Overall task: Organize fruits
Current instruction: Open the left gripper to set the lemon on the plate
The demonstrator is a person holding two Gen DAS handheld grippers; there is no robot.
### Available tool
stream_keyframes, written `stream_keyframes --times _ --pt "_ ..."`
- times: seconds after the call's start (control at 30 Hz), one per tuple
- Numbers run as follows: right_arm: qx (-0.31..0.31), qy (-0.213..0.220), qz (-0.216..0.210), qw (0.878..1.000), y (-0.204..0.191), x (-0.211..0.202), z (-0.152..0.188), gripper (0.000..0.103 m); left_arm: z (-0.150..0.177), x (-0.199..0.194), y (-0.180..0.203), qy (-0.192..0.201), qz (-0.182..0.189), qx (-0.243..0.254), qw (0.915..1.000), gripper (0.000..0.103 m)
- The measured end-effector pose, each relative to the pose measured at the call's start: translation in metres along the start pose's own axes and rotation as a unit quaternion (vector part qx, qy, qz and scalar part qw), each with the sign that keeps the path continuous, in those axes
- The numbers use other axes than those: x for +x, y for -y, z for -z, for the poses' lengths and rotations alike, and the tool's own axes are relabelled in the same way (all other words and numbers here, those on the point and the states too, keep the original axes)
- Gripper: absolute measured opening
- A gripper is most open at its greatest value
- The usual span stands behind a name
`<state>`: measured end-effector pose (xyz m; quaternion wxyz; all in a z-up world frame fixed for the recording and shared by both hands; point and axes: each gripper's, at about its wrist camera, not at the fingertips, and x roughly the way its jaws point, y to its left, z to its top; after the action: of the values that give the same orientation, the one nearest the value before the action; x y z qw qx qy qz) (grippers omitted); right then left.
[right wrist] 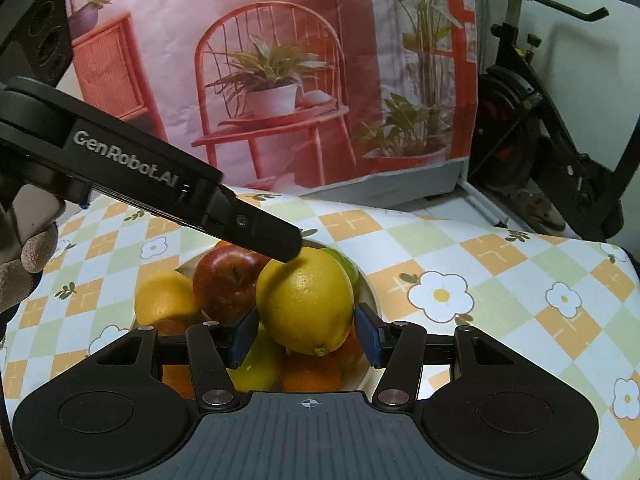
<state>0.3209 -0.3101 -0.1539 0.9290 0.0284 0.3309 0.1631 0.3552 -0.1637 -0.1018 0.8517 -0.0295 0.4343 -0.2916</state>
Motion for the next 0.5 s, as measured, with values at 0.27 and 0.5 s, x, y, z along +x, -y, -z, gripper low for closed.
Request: stream_keyframes --times 0.27,0.5 --pt "-0.002 0.005 0.012 1.0 -0.006 -0.012 -0.003 0.05 0.007 -0.026 -0.002 0.02 -0.03 0.009 0.9993 0.037" --pt "-0.012 0.018 0.025 0.999 -0.02 -0.033 -0.006 0.051 0.016 -0.064 -0.01 0.053 -0.065 0.014 0.9964 0.037"
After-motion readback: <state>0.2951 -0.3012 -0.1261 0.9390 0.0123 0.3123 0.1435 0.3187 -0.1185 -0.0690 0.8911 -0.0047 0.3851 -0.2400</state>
